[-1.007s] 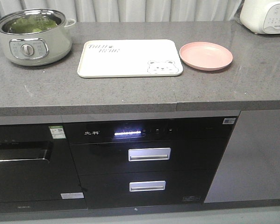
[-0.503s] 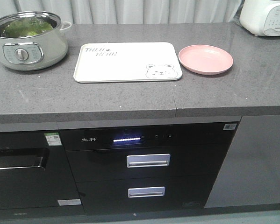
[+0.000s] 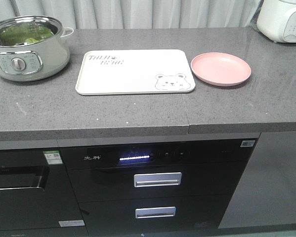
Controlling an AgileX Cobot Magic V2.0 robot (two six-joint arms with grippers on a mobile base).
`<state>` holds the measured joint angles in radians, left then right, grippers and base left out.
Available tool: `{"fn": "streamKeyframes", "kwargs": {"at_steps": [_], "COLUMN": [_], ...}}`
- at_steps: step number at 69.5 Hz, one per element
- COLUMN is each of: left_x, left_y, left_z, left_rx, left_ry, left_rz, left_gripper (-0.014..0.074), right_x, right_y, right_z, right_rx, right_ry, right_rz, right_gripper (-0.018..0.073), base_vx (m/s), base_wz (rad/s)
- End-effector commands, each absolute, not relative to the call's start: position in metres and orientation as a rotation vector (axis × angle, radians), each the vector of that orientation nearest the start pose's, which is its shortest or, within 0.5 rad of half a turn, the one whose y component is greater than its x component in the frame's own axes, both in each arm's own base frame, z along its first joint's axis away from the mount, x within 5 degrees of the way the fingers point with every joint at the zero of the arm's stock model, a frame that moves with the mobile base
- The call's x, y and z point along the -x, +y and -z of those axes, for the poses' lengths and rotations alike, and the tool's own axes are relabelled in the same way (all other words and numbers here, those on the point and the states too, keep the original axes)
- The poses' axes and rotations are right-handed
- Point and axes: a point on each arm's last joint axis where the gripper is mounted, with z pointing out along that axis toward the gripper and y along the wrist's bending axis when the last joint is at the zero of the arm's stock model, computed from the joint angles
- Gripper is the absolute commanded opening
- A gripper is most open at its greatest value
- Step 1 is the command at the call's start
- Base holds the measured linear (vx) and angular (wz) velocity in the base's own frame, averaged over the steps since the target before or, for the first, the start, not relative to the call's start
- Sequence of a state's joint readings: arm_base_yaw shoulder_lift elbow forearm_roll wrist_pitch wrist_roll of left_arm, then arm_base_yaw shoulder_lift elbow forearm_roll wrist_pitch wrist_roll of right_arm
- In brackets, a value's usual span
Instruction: Transfer vegetables to tray and serve
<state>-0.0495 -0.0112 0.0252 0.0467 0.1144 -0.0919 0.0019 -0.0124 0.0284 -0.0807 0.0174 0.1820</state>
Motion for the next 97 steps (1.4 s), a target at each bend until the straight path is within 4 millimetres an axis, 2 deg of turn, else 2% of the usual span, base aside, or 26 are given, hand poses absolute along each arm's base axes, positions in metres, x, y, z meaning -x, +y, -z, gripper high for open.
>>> {"fn": "streamKeyframes", "kwargs": {"at_steps": [1, 97], "left_x": [-0.0571, -0.0571], "left_y": [-0.0026, -0.0026], "left_z": [-0.1942, -0.1942], "left_rx": [0.004, 0.004], "left_ry": [1.558, 1.558], "left_rz": [0.079, 0.079], "left_gripper": [-0.0006, -0.0006], "right_x": [-0.0563, -0.0563], "right_y": [0.0003, 0.0002], "right_z": [-0.2047, -0.2045], "right_rx": [-0.068, -0.068], "right_ry": [1.450, 1.452], "right_rz": [-0.080, -0.080], "right_gripper": [-0.0003, -0.0003], "base_vx": [0.06, 0.08], "base_wz": [0.00, 0.01]}}
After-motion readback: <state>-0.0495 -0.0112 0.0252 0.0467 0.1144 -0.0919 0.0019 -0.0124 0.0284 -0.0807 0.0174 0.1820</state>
